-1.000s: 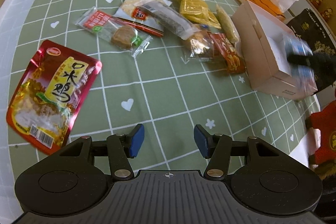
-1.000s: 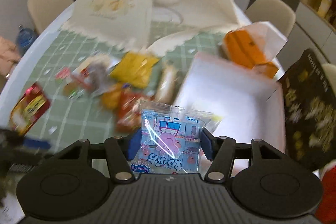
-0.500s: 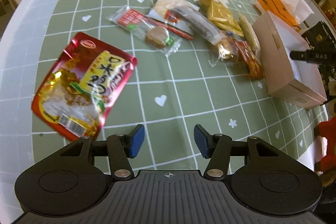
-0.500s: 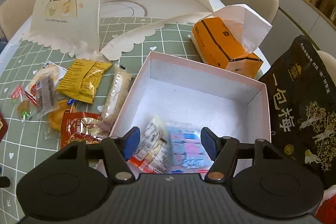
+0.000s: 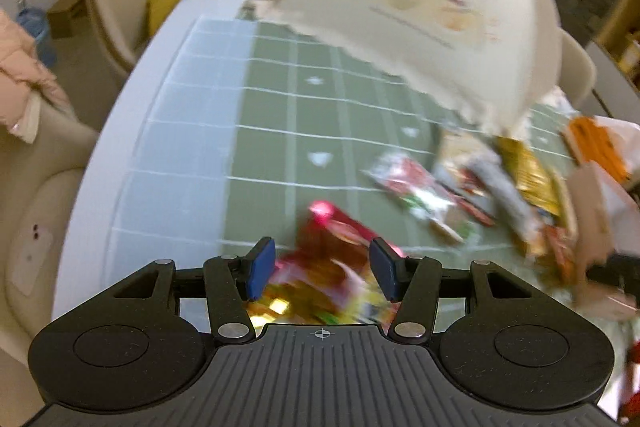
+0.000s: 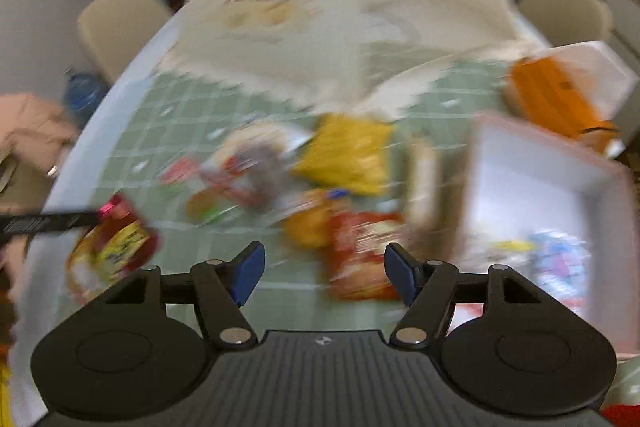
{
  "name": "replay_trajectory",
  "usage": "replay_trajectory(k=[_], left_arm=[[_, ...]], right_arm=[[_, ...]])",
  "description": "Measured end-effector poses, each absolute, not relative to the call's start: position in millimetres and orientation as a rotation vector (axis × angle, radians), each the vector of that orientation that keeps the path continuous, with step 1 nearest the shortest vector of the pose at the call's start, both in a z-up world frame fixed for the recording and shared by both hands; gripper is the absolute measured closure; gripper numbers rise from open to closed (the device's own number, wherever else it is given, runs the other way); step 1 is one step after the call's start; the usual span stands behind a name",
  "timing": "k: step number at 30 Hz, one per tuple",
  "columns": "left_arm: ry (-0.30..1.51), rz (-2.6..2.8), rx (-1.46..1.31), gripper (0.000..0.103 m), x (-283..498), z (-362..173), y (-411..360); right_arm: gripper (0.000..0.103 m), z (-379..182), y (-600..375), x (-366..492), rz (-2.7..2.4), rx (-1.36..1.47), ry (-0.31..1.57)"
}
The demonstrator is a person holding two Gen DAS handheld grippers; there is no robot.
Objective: Organize snacks
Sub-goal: 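Move the left tool to the clear red-label packet while the right approaches the brown snack bar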
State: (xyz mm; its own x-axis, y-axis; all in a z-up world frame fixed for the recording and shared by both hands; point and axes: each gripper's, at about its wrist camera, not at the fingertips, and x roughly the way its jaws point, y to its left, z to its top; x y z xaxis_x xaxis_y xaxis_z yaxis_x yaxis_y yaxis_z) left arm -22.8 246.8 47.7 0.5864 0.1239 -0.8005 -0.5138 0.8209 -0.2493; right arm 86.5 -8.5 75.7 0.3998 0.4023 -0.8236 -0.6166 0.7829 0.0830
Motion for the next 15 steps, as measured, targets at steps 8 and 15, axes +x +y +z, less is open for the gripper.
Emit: replay_trajectory(k=[8, 15], left_arm=[[0.935, 0.284, -0.471, 0.045, -43, 28, 228], [0.949, 0.266, -0.521, 0.046, -89, 34, 201]], right_arm=[[0.036, 58, 34, 83, 0.747, -0.335, 0.923], [0.036, 33, 75, 124, 0.696, -0.458, 0.812]])
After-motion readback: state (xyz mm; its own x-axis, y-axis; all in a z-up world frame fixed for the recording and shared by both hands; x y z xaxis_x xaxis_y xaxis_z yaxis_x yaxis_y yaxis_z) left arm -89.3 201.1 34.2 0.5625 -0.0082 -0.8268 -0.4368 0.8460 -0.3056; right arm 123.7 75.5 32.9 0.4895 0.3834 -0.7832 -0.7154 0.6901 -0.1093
